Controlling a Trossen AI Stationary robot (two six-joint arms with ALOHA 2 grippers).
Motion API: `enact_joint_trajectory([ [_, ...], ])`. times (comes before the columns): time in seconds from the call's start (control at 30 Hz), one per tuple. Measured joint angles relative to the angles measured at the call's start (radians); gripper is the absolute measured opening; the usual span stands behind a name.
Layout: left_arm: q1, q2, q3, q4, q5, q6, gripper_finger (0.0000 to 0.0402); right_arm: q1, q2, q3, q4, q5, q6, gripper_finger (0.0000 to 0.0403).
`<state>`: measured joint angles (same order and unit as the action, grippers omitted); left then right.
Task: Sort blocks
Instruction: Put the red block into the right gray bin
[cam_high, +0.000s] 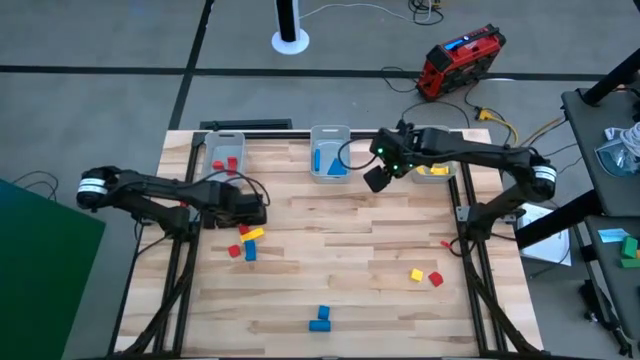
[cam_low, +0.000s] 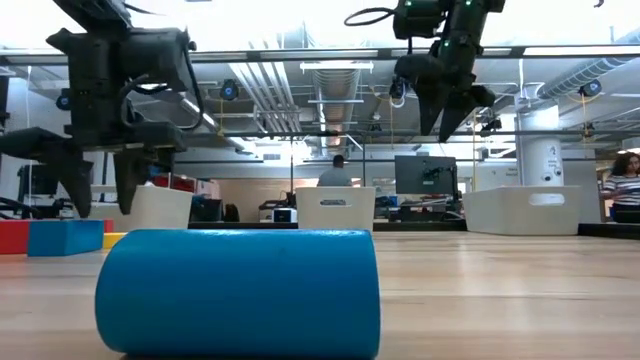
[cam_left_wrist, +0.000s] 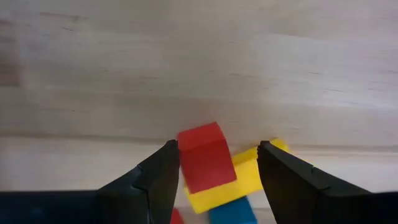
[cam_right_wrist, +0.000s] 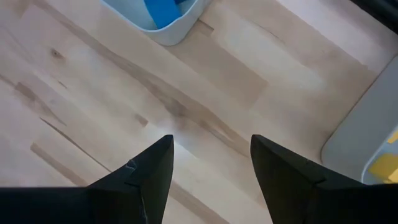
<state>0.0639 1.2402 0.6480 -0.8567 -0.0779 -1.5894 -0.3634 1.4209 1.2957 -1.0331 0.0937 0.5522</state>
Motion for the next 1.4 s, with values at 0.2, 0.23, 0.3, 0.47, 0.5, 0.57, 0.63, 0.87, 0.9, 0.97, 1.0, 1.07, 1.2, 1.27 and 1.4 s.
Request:
enact_joint_trajectory([
  [0.2,0.000,0.036,-0.027,0.034,-0.008,-0.030,0.0194,0.000,0.001,0.000,0.007,0.000,-0.001,0.0206],
  [0.23,0.000,0.042,-0.029,0.034,-0.008,-0.032,0.0194,0.000,-0.001,0.000,0.008,0.000,-0.001,0.0206],
  [0.3,0.000,0.054,-0.029,0.037,-0.008,-0.024,0.0194,0.000,-0.005,0.000,0.014,0.000,-0.002,0.0206],
  [0.47,0.000,0.083,-0.029,0.045,-0.008,-0.017,0.0194,-0.001,-0.005,0.000,0.024,0.001,-0.002,0.0206],
  [0.5,0.000,0.089,-0.029,0.048,-0.008,-0.017,0.0194,-0.001,-0.005,0.000,0.025,0.001,-0.002,0.0206],
  [0.57,0.000,0.099,-0.029,0.054,-0.008,-0.017,0.0194,-0.001,-0.005,0.000,0.024,0.001,-0.002,0.0206],
  [0.63,0.000,0.106,-0.029,0.060,-0.009,-0.016,0.0193,-0.001,-0.005,0.000,0.024,0.002,-0.002,0.0206],
  [0.87,0.000,0.123,-0.029,0.066,-0.009,-0.016,0.0147,-0.001,-0.005,0.000,0.025,0.002,-0.002,0.0206],
  [0.9,0.000,0.126,-0.029,0.066,-0.009,-0.016,0.0137,-0.001,-0.005,0.000,0.025,0.002,-0.002,0.0206],
  [0.97,0.000,0.126,-0.028,0.066,-0.013,-0.009,0.0119,-0.001,-0.005,0.000,0.025,0.002,-0.003,0.0206],
  [1.0,0.000,0.126,-0.027,0.065,-0.016,-0.002,0.0111,-0.001,-0.005,0.000,0.025,0.002,-0.004,0.0206],
  [1.07,0.000,0.125,-0.023,0.065,-0.030,0.017,0.0107,-0.001,-0.005,0.000,0.026,0.002,-0.006,0.0206],
  [1.2,0.000,0.120,0.014,0.044,-0.036,0.042,0.0107,-0.001,-0.005,0.000,0.026,0.003,-0.014,0.0206],
  [1.27,0.000,0.120,0.048,0.001,-0.039,0.057,0.0107,-0.001,-0.005,0.000,0.026,0.003,-0.015,0.0206],
  [1.4,0.002,0.118,0.165,-0.131,-0.093,0.108,0.0107,-0.001,-0.005,0.000,0.028,0.003,-0.015,0.0206],
])
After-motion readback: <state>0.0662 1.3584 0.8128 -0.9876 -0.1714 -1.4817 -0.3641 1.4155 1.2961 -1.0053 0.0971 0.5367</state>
